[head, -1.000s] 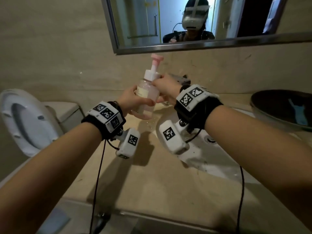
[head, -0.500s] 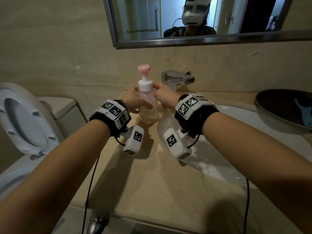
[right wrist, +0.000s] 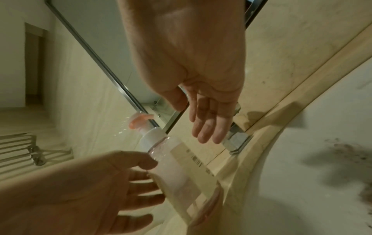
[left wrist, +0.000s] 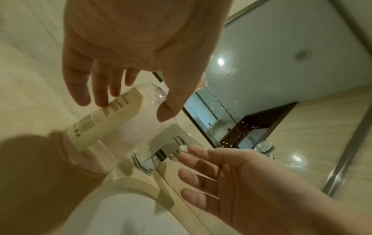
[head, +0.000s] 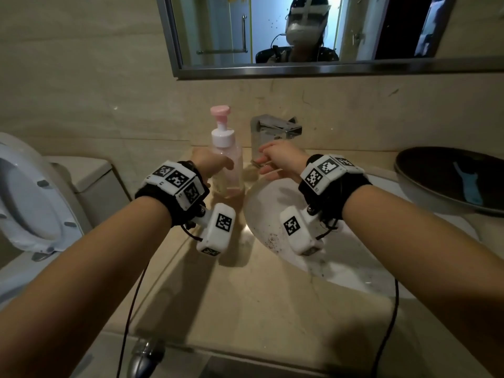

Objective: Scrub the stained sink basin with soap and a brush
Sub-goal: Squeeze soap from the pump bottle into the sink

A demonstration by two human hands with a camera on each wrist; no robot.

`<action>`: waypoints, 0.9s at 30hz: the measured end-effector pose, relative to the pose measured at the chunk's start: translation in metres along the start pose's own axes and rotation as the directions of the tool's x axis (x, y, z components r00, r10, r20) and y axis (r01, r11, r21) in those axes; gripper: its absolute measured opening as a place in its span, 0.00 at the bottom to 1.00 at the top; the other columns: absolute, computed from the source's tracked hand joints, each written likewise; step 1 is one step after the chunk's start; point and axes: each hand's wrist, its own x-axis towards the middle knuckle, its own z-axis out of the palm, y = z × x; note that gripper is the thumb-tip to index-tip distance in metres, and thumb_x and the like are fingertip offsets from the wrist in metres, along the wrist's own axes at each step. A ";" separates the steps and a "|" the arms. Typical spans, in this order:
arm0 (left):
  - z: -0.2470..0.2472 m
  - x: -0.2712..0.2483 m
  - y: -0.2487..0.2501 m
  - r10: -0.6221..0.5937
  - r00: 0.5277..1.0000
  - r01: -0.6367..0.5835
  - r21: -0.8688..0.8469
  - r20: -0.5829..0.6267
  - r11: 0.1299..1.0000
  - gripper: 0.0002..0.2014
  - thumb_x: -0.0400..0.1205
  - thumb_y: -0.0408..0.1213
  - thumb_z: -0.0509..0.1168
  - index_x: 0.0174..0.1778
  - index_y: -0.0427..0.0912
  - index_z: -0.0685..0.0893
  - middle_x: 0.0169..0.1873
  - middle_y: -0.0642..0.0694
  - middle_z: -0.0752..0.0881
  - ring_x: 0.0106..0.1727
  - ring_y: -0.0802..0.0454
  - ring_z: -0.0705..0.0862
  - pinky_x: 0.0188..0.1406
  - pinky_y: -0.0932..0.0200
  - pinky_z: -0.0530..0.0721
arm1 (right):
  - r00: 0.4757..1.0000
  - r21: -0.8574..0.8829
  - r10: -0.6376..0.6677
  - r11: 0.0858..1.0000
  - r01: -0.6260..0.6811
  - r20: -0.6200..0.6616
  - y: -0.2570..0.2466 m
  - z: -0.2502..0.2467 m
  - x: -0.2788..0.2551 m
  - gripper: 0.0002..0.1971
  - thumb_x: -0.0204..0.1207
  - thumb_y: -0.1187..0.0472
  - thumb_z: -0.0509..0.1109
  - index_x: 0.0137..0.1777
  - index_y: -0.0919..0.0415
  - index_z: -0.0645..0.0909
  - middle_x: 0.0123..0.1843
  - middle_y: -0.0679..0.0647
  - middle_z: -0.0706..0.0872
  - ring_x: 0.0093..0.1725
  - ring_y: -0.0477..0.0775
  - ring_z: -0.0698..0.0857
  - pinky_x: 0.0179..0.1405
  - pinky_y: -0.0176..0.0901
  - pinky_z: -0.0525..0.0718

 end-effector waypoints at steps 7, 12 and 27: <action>0.031 -0.028 -0.004 -0.078 0.996 0.081 -0.055 0.048 0.995 0.23 0.79 0.32 0.64 0.70 0.36 0.70 0.55 0.42 0.75 0.52 0.49 0.74 0.31 0.62 0.76 | 0.995 0.007 0.068 0.998 -0.068 -0.073 0.025 -0.049 -0.026 0.08 0.83 0.64 0.55 0.52 0.61 0.76 0.37 0.51 0.80 0.29 0.46 0.75 0.35 0.40 0.79; 0.068 -0.048 0.001 -0.051 0.995 0.050 0.015 0.085 0.999 0.25 0.77 0.36 0.65 0.70 0.34 0.72 0.57 0.41 0.78 0.54 0.44 0.78 0.44 0.57 0.80 | 0.977 0.079 0.089 0.994 -0.075 -0.195 0.046 -0.091 -0.046 0.08 0.82 0.63 0.57 0.43 0.58 0.76 0.35 0.51 0.80 0.30 0.47 0.75 0.35 0.39 0.78; 0.161 -0.050 0.044 0.107 0.973 -0.184 0.402 0.206 0.897 0.21 0.79 0.35 0.62 0.68 0.35 0.73 0.60 0.37 0.77 0.53 0.42 0.75 0.50 0.53 0.74 | 0.659 -0.307 0.160 0.788 -0.534 -0.735 0.106 -0.251 -0.057 0.19 0.82 0.58 0.59 0.67 0.71 0.76 0.71 0.66 0.76 0.72 0.66 0.72 0.72 0.52 0.69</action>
